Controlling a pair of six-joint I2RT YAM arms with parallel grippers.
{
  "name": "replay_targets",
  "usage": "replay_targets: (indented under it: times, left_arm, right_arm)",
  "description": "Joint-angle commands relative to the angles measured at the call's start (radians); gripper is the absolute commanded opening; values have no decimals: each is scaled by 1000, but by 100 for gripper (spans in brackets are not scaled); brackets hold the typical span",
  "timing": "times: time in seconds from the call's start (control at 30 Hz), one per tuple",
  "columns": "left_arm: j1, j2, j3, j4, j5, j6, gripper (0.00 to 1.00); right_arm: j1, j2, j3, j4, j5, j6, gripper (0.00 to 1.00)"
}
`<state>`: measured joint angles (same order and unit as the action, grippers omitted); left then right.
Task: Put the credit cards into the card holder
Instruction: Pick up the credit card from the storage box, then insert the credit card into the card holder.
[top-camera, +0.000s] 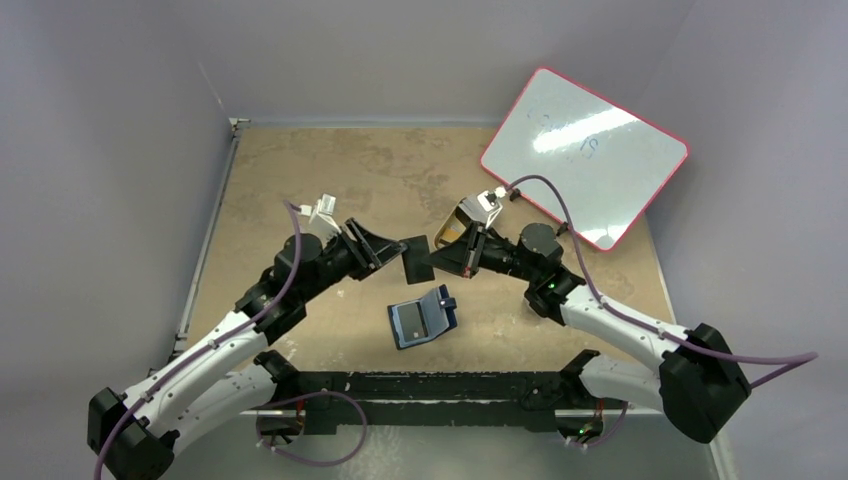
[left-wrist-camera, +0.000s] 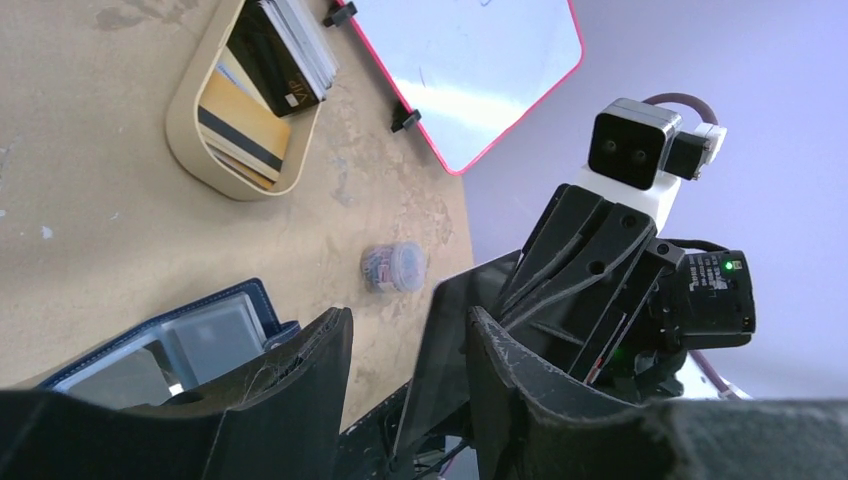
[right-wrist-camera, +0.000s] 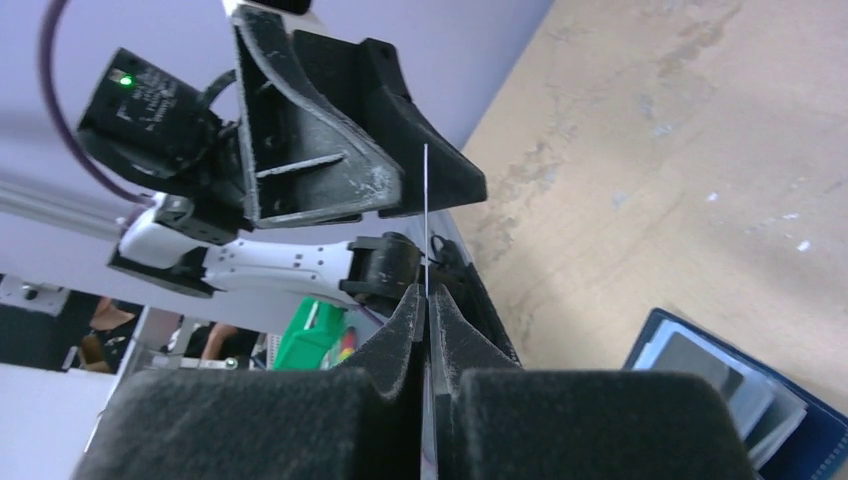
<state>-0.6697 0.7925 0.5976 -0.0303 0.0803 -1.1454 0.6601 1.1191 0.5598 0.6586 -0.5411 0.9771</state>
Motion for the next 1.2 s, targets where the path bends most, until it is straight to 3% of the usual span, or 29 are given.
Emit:
replay_targets:
  times: [0.0,0.03,0.23,0.4,0.6,0.8,0.93,1.17]
  left_arm:
    - [3,-5,-6,99,44,-33,44]
    - [3,-2,-8,112,51,-40,41]
    - [3,-1,-6,128,77,-49,0]
    - [2,-11,-14,102,77,-38,0]
    - [3,-31,-51,33,16,-13,0]
    - [3,23,-74,-97,-41,24,0]
    - [3,28,-109,-123,-87,6,0]
    - [3,22,-124,-212,-127,17,0]
  right_arm:
    - [0,-17,-2,176,-49,78,0]
    - [-1,-16,-2,172,-50,77,0]
    - [0,-16,7,95,-45,52,2]
    - [0,-20,19,27,-52,34,15]
    - [0,-69,41,-242,-11,-63,35]
    - [1,-108,88,-512,187,-137,52]
    - [2,-83,103,-655,246,-152,54]
    - [82,-2,171,-760,378,-162,54]
